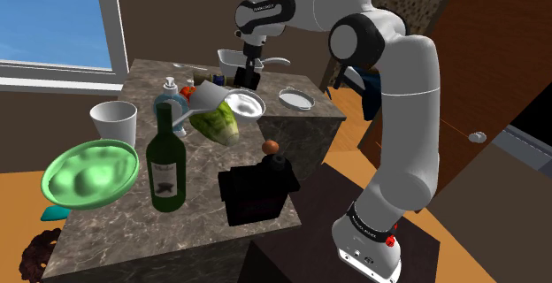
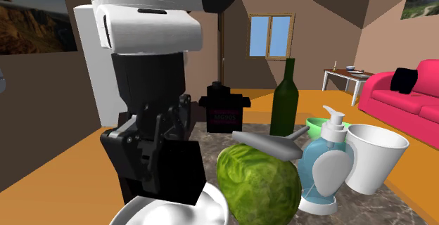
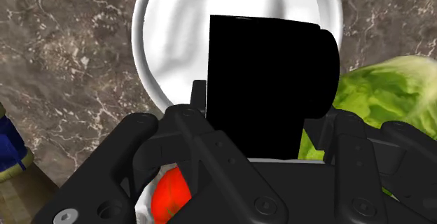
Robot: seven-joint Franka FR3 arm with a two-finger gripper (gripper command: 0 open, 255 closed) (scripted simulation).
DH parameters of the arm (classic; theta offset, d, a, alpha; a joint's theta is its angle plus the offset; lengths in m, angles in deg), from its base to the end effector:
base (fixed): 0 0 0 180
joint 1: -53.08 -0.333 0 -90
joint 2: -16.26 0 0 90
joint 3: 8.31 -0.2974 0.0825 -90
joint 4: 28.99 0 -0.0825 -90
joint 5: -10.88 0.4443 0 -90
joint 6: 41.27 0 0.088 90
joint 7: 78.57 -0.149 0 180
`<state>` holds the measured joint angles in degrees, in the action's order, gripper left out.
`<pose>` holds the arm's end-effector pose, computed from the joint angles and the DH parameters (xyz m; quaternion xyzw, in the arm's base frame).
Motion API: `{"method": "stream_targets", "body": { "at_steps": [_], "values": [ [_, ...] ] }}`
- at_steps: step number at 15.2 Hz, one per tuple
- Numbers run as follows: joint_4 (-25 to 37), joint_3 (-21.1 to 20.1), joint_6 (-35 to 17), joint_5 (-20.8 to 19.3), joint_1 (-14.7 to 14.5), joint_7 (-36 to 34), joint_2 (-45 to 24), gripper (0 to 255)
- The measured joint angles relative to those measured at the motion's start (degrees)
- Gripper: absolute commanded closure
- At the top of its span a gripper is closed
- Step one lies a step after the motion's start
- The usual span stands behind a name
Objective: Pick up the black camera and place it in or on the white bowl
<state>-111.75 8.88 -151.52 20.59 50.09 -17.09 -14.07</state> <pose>0.7311 -0.1393 0.3101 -0.9207 -0.3900 0.0076 0.0109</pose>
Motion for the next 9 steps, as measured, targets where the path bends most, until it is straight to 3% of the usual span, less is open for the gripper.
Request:
{"method": "stream_targets", "body": {
  "at_steps": [9],
  "values": [
    [-1.71,-0.5,-4.87,1.03,0.58,0.93,-3.31,255]
  ]
}}
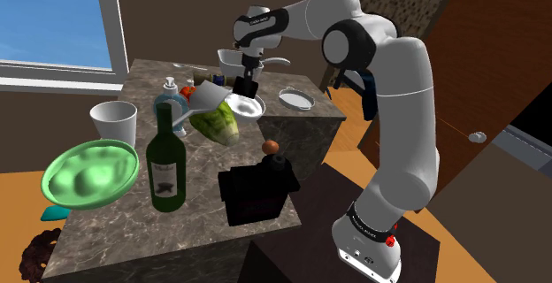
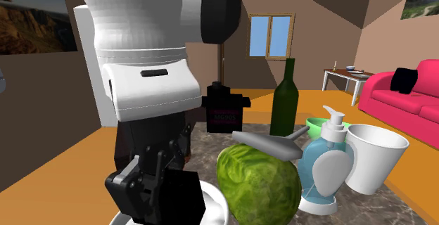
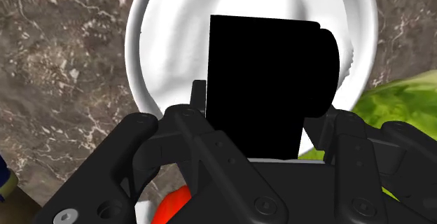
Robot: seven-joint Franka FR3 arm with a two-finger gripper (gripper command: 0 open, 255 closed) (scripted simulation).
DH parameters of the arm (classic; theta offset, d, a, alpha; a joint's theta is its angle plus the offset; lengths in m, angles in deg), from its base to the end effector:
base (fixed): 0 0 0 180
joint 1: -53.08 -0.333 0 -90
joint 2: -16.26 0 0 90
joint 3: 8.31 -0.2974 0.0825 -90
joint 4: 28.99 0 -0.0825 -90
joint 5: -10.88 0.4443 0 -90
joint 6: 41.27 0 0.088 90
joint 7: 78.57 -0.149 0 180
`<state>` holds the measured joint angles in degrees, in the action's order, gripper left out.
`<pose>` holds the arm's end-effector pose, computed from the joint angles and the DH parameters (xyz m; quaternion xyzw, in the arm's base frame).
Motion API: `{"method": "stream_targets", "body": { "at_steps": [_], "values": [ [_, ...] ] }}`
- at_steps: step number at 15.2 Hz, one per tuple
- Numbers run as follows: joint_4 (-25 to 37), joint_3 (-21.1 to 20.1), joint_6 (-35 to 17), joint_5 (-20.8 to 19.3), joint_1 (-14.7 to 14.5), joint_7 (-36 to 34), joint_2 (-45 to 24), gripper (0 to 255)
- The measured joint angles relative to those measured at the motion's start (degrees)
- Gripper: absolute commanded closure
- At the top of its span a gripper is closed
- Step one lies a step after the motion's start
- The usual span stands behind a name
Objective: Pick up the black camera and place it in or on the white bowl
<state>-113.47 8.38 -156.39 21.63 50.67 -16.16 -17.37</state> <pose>0.7327 -0.1438 0.2592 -0.9206 -0.3903 0.0076 0.0113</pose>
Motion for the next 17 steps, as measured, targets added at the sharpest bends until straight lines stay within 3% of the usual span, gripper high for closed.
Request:
{"method": "stream_targets", "body": {
  "at_steps": [10,11,17],
  "values": [
    [-1.4,-0.26,-2.63,0.43,0.03,0.26,-1.15,255],
    [-1.38,-0.26,-2.63,0.43,0.04,0.26,-1.16,0],
    [-1.4,-0.26,-2.63,0.43,0.05,0.27,-1.22,0]
  ]
}}
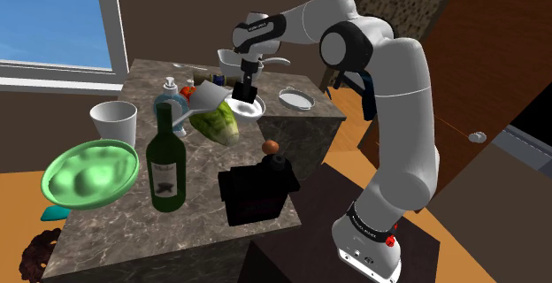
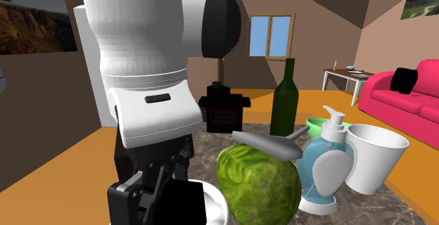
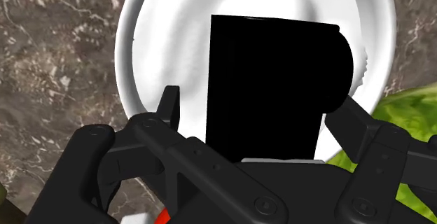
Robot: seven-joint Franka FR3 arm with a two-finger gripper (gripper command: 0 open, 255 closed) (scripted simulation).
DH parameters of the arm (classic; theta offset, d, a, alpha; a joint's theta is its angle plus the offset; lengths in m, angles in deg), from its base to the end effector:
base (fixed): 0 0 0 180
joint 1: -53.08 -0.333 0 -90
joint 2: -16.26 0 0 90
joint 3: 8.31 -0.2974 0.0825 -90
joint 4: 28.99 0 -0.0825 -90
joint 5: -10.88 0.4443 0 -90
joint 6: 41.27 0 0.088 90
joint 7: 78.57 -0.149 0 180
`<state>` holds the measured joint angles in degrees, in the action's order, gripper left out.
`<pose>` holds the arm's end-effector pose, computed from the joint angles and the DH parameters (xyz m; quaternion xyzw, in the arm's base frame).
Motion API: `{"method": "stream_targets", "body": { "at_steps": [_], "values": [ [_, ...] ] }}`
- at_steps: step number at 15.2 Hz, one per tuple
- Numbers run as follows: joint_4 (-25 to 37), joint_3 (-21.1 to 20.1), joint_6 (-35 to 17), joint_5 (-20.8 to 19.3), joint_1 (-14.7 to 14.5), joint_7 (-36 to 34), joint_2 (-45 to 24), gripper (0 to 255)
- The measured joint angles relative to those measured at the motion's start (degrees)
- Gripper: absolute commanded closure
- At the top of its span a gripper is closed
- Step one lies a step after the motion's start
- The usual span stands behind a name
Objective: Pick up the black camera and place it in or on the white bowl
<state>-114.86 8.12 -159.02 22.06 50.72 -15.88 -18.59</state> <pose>0.7309 -0.1435 0.2349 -0.9206 -0.3903 0.0071 0.0110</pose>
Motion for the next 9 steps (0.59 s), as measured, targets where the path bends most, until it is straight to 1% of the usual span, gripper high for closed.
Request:
{"method": "stream_targets", "body": {
  "at_steps": [5,9],
  "values": [
    [2.76,0.51,5.15,-0.85,-0.15,-0.57,2.56,0],
    [3.54,0.53,5.88,-0.87,-0.04,-0.59,2.44,0]
  ]
}}
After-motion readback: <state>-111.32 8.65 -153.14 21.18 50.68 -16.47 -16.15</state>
